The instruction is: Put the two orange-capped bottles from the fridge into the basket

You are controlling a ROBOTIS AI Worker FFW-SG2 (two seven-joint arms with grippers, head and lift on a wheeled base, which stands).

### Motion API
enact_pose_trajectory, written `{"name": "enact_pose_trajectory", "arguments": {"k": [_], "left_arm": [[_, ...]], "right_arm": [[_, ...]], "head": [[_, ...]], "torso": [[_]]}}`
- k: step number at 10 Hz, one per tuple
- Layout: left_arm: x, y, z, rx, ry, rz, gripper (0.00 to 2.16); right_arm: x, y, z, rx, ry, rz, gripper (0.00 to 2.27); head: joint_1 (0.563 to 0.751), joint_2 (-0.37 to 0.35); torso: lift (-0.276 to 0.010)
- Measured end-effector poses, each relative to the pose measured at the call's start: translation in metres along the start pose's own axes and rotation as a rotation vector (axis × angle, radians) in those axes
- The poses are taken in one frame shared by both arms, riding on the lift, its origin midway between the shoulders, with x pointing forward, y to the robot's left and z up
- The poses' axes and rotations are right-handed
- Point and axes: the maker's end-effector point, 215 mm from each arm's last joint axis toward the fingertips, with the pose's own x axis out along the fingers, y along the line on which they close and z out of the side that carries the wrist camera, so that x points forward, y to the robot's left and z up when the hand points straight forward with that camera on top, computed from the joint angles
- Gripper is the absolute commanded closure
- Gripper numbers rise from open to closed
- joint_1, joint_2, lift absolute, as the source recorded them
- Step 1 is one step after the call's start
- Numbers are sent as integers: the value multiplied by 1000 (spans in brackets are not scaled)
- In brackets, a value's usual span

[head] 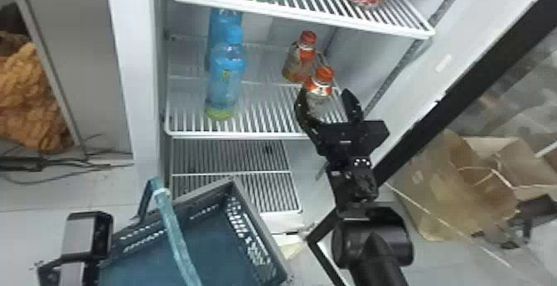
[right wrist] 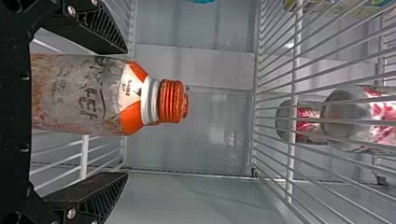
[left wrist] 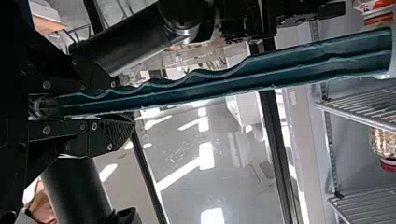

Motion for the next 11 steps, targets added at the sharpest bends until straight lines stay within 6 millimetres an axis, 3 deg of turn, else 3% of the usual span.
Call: {"name": "enact_pose_trajectory", "arguments": {"k": [2, 5, 9, 11], "left_arm": [[0, 0, 0, 0, 0, 0, 1185], [0, 0, -1, -2, -1, 0, 1185], [0, 1, 0, 1, 0, 2, 1185], [0, 0, 1, 1, -1, 1, 1185]], "right_arm": [[5, -3, -9, 36, 15, -10, 772], [8, 15, -5, 113, 3, 24, 789], [-14, 45, 59, 163, -112, 116, 789], [-34, 67, 71, 219, -76, 199, 789]], "head": [[695, -350], [695, -350], [695, -350], [695, -350]], "torso": [[-235], [-235], [-235], [-235]]}}
